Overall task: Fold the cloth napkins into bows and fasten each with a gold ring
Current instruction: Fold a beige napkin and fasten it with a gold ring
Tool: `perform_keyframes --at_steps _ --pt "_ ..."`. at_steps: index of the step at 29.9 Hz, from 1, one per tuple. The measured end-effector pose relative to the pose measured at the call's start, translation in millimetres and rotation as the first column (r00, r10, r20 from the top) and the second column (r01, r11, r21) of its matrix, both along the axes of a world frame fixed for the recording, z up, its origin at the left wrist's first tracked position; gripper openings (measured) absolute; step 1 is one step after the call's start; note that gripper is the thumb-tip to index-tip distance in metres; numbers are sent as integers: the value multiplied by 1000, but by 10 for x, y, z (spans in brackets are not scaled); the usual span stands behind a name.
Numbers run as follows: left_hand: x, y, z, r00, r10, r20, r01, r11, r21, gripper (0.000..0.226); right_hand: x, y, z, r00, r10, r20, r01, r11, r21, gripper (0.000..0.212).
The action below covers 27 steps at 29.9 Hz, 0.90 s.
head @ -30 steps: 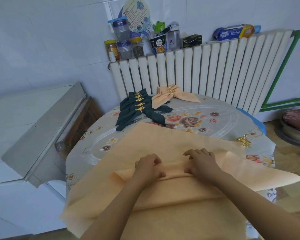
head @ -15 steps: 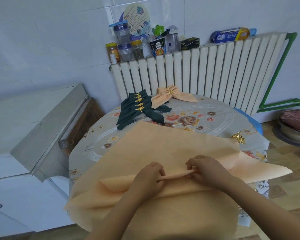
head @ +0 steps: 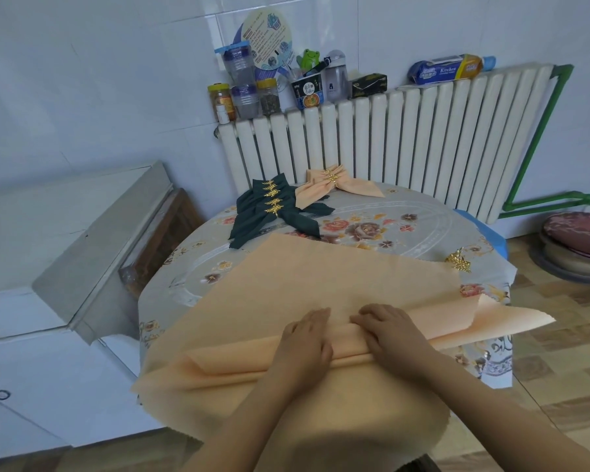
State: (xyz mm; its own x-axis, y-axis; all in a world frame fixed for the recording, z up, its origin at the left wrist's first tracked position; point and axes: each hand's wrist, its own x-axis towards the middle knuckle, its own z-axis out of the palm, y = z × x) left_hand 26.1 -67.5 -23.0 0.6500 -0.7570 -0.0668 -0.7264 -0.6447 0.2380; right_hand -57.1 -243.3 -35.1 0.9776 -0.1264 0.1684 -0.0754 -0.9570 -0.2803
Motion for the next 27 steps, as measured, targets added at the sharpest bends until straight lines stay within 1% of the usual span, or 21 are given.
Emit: perform_keyframes --at_steps 1,3,4,5,8,9,10,13,14,15,16,17,18,19,20,21,22,23,24,25,27 --pt "-12 3 -9 1000 5 3 -5 1000 30 67 -16 0 -11 1000 -10 -19 10 1000 -9 68" --pt "-91 34 -7 1000 5 24 -6 999 47 87 -80 4 -46 1000 -5 -17 4 999 -45 74" --pt "-104 36 -9 999 9 37 -12 998 55 95 -108 5 -44 1000 -21 -8 21 999 -39 78" --pt "-131 56 -23 999 13 48 -16 998 63 99 -153 26 -41 999 -39 -4 39 999 -28 76" --pt "-216 109 -54 997 20 74 -27 995 95 99 -278 61 -88 998 -59 -15 57 995 -82 54" --pt "-248 122 -64 997 20 79 -27 995 97 98 -307 63 -120 997 -78 19 79 991 -105 48" --pt "-271 130 -69 997 18 79 -27 994 104 97 -336 76 -129 996 -79 38 83 990 -115 44" --pt "-306 146 -103 999 12 49 -19 991 134 95 -346 109 -158 990 -48 134 68 986 -152 43" --pt "-319 154 -107 999 13 33 -18 989 145 90 -338 143 -122 990 -52 128 70 987 -143 41" --pt "-319 157 -103 1000 16 22 -20 988 156 81 -312 167 -99 986 -41 161 64 988 -139 38" --pt "-308 152 -95 1000 23 0 -22 985 168 68 -283 209 -57 984 -32 178 51 993 -102 31" --pt "-281 140 -82 999 26 -34 -20 986 165 58 -223 258 -28 982 -22 188 26 1000 -16 24" --pt "-262 130 -56 997 22 -78 -10 990 144 53 -176 335 38 984 -28 173 5 991 131 20" --pt "-228 125 -33 990 17 -140 -4 995 98 51 -118 404 100 987 -44 152 2 964 266 20" --pt "-195 141 -9 973 27 -227 -24 1000 16 49 -79 478 155 993 -70 95 27 916 400 20" --pt "-166 177 18 948 46 -315 -76 994 -81 48 -37 549 174 995 -91 38 60 866 496 19" --pt "-144 239 36 926 70 -372 -142 975 -170 48 -2 599 166 995 -102 -11 92 836 541 17" --pt "-110 331 46 922 102 -374 -196 954 -225 47 40 653 151 993 -108 -37 110 814 570 16" --pt "-92 386 37 934 133 -332 -219 947 -237 46 42 670 141 991 -119 -65 135 806 576 17" --pt "-52 475 31 951 171 -259 -228 950 -212 45 68 704 149 989 -119 -83 145 814 562 20" --pt "25 620 36 958 254 -131 -266 961 -82 45 117 754 168 986 -106 -129 158 843 514 24"
